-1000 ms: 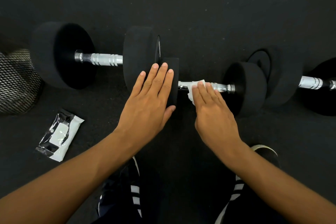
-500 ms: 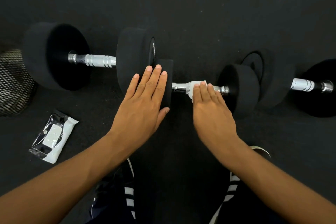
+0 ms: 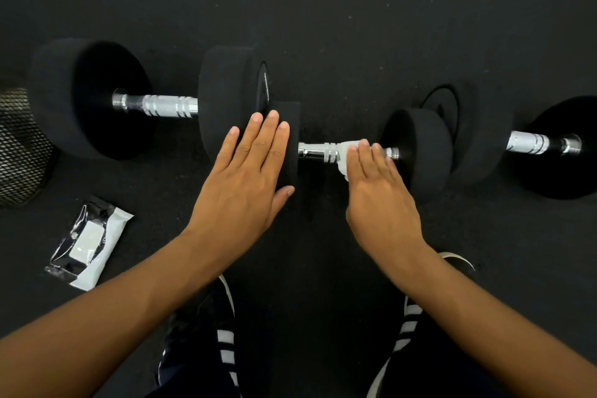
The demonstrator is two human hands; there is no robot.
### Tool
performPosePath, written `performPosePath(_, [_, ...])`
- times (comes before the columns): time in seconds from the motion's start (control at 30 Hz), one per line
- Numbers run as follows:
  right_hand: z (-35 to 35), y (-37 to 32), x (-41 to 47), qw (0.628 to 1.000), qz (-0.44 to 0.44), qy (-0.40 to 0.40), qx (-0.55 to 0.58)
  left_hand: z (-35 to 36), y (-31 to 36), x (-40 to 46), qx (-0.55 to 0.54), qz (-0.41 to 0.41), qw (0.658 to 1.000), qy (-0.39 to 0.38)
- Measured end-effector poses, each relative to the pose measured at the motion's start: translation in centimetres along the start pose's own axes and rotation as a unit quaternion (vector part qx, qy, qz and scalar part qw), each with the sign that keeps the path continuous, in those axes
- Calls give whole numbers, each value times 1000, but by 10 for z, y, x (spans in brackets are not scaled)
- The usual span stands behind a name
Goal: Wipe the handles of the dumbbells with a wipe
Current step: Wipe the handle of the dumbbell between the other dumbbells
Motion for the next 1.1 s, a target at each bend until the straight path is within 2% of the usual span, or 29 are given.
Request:
performPosePath(0.2, [-4, 23, 39, 1000, 25, -6, 7, -2, 2, 1, 11, -2, 1000, -3])
performPosePath(0.3, [-7, 14, 21, 999, 41, -5, 15, -3, 1, 1, 12, -1, 1000, -3])
performPosePath(0.37, [-12, 3, 6, 998, 41, -33, 22, -3, 1, -1, 11, -4, 1000, -8])
performPosePath(0.43, [-20, -5, -5, 998, 31, -31, 55, -5, 3, -1, -2, -7, 1000, -14])
performPosePath(0.5, [-31, -8, -12, 991, 24, 11, 128, -14, 5, -1, -47, 0, 999, -10])
performPosePath(0.57, [-40, -5, -17, 972, 31, 42, 228, -26, 15, -3, -110, 49, 993, -5])
performPosePath(0.63, [-39, -1, -19, 929, 39, 46, 364, -34, 26, -3, -172, 76, 982, -15])
performPosePath(0.7, [-37, 1, -19, 869, 55, 69, 487, -37, 29, 2, -239, 42, 970, -25])
performPosePath(0.77, [-35, 3, -18, 841, 77, 104, 525, -38, 28, 11, -295, 11, 955, -17])
performPosePath(0.83, [-37, 7, -18, 851, 82, 155, 495, -43, 29, 19, -314, 12, 949, -11])
performPosePath(0.87, [-42, 10, -18, 871, 75, 187, 447, -46, 31, 23, -320, 18, 947, -11])
performPosePath(0.93, [-59, 20, -20, 919, 51, 266, 285, -53, 36, 33, -300, 41, 953, 1])
performPosePath(1.0, [-70, 36, -21, 928, 39, 335, 157, -56, 45, 45, -217, 94, 971, 32])
performPosePath(1.1, [-64, 68, -14, 935, 39, 337, 104, -48, 60, 64, -84, 177, 979, 61])
Point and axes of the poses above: each hand's wrist, its own x-axis towards the middle knuckle, its own z-axis out of the palm, y = z × x, the point moved 5 cm from there along x, towards the middle knuckle, and after that the axes turned 14 degrees about -z, right-handed, at the moved point
